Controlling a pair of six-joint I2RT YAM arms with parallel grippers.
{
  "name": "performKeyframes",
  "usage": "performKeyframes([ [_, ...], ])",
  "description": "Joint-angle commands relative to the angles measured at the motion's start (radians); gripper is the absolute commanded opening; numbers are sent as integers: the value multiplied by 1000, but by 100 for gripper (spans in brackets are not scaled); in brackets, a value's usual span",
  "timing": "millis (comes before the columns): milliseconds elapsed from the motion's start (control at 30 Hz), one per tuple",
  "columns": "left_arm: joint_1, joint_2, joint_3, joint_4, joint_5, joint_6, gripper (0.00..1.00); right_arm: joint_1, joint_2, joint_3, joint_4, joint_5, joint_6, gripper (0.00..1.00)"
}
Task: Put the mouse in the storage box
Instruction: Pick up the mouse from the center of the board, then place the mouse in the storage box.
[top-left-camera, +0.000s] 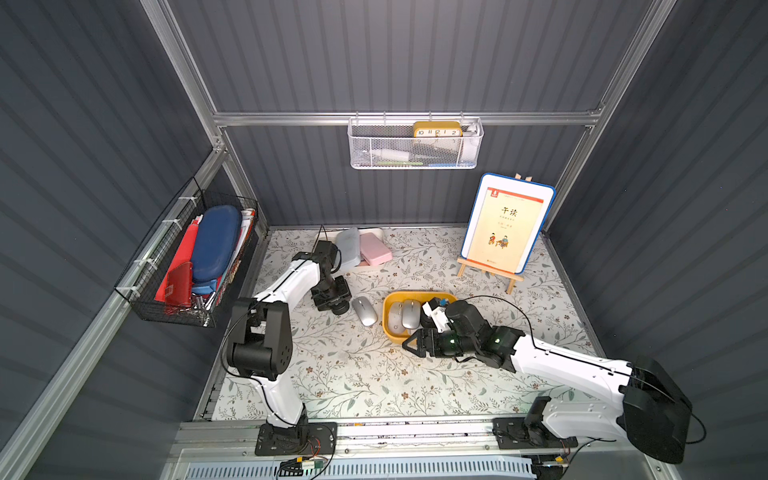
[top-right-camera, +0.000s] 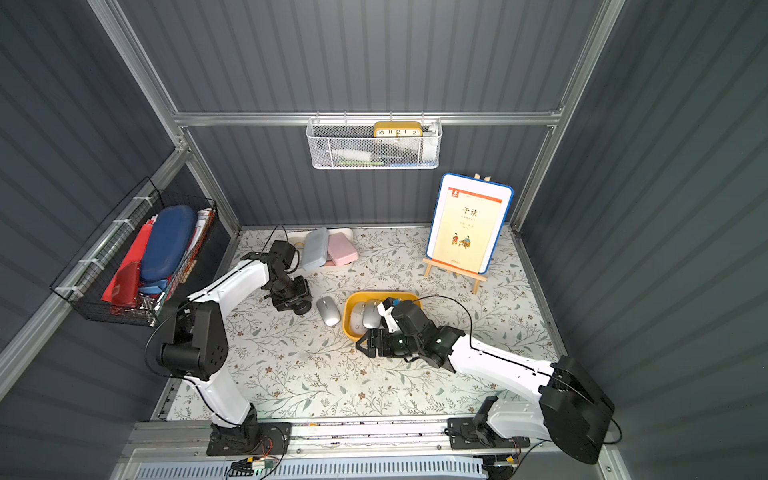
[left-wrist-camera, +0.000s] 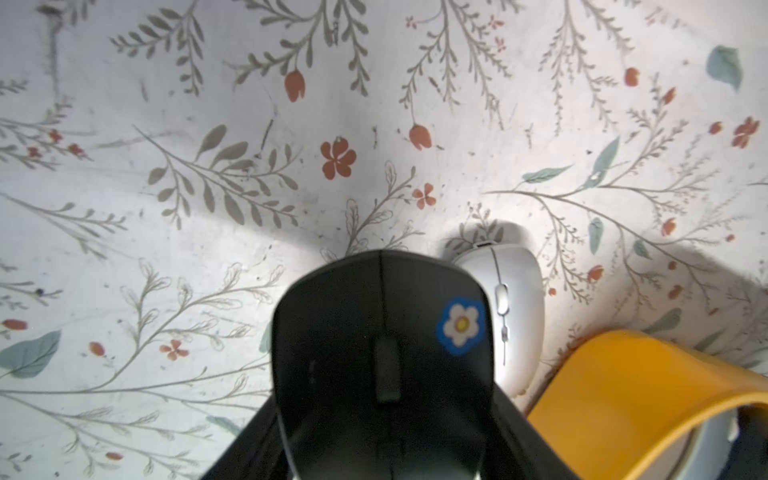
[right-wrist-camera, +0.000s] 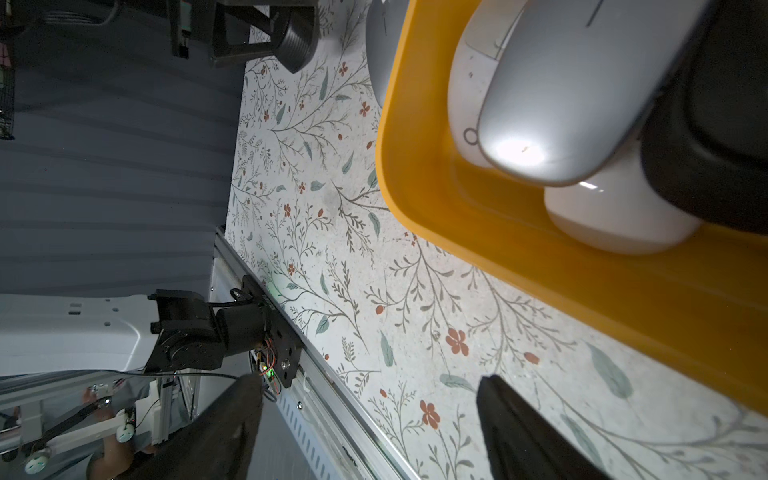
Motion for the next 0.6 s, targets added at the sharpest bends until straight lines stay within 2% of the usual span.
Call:
performKeyframes([
  [0,-18,-69,49,-64,-5,-3,61,-5,-64,54,-150,140,-86,85],
  [100,-85,-106,125,-113,-49,-28,61,-37,-114,67,-240,233,-145,85],
  [267,-250,-113,209,-140,-32,-98,61,-209,-123,25,-224,111,-138,85],
  [433,-380,-86,236,-130,-21,-140,61,-240,-99,52,-283,100,-174,85],
  [567,-439,-58,209,-98,6,-140,61,-248,-106,65,-321,100,-182,85],
])
